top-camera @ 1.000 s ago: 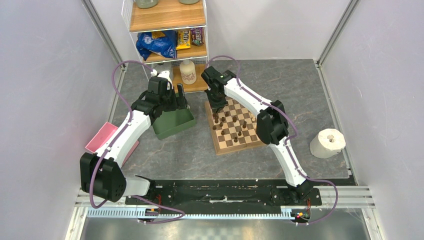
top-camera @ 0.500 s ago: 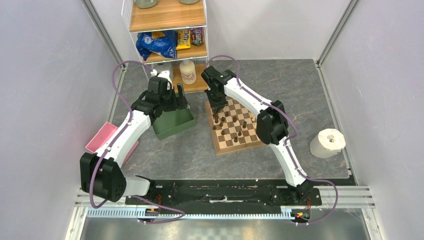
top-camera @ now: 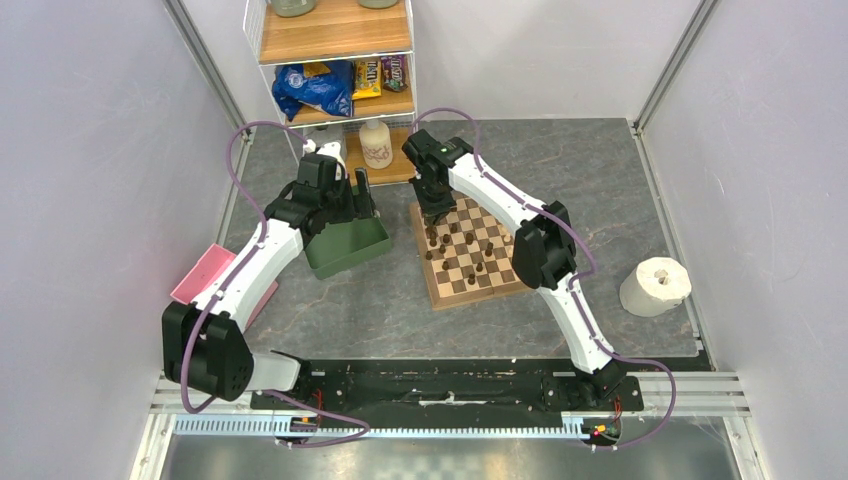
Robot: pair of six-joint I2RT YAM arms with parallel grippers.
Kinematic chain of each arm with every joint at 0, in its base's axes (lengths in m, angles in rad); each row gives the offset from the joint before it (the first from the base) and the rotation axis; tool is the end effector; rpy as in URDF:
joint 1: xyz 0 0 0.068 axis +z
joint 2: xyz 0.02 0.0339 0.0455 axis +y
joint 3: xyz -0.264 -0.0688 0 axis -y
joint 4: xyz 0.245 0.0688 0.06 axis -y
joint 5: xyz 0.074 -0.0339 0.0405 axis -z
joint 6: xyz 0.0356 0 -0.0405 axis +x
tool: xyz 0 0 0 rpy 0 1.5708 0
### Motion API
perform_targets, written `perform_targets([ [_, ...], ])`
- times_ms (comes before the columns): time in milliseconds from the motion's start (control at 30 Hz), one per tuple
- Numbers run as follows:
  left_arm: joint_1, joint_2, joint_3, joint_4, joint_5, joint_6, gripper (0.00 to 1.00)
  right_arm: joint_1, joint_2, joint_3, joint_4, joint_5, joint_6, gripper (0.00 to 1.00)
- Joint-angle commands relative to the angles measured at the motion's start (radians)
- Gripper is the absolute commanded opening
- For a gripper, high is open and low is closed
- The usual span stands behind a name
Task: Set up the chess pieces on the board
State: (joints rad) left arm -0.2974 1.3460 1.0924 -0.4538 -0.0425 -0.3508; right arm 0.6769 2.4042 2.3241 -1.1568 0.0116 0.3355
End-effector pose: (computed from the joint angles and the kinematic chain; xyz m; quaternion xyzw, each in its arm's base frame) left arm 0.2841 -0.0855 0.2963 -0.0331 0.9075 -0.1149 0.4027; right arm 0.3903 0.3131 0.2277 -0.1666 0.9719 0.0756 0.1481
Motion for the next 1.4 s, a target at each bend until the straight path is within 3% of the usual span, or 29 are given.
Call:
perform_targets([
  [0,0.006,0.001,0.003,0.039,0.018,-0.026,0.91,0.006,0.008,0.043,-0.026,-0.009,-0.022,0.10],
  [1367,0.006,0.001,0.001,0.042,0.023,-0.027,0.91,0.006,0.030,0.069,-0.043,-0.021,-0.022,0.11],
])
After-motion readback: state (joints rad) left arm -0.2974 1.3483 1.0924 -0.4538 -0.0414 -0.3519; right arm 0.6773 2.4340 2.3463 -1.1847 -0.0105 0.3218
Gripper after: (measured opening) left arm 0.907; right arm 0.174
